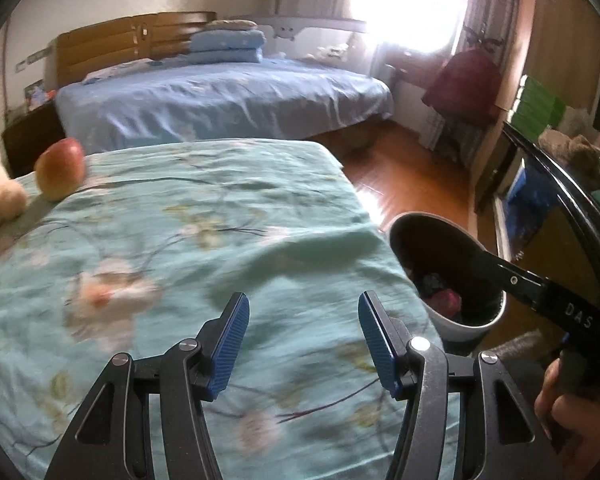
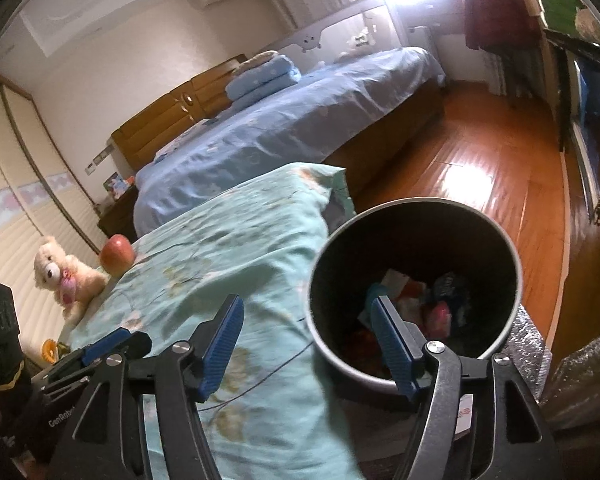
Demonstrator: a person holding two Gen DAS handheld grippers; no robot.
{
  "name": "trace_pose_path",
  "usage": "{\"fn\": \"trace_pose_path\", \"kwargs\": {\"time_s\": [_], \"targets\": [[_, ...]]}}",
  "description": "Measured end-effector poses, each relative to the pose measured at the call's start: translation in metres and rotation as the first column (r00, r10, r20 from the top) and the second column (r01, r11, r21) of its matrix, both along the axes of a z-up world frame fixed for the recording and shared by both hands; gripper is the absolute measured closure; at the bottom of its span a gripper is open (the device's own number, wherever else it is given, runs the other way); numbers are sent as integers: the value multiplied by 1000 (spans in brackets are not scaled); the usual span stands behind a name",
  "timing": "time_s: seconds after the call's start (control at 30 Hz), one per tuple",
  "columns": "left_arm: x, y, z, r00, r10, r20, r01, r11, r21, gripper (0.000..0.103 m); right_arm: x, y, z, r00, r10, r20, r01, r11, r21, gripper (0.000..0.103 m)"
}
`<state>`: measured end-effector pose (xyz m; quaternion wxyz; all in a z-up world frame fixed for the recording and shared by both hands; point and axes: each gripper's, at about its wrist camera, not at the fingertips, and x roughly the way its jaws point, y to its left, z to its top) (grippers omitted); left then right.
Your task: Collect trash
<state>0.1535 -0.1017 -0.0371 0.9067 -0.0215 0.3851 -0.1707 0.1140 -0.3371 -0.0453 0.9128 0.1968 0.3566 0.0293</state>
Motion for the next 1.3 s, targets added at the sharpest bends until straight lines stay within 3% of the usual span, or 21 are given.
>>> {"fn": "trace_pose_path", "kwargs": {"time_s": [0.23,0.3,0.37,0.47,0.63,0.7,1.3], "targets": [[-25,26,26,994,62,93,-62,998,-10,47,-9,23,28,997,32,75,-28,998,-54,34],[-32,31,32,990,74,123,-73,997,-17,47,-16,31,43,991,38,125,-26,995,-91,28],[-44,37,39,981,98,170,-96,995,-22,44,-23,39,54,981,44,187,-19,991,-134,16],[-66,45,46,946,156,283,-158,987,-13,20,-33,49,63,962,37,272,18,981,-195,2],[-101,52,44,861,239,448,-273,962,10,1,-45,60,58,931,18,365,82,963,-256,1],[-109,51,40,848,253,466,-295,955,19,1,-45,63,54,928,21,371,86,959,-269,1],[-112,46,36,841,264,472,-324,945,49,1,-50,78,44,939,45,341,62,953,-297,0]]}}
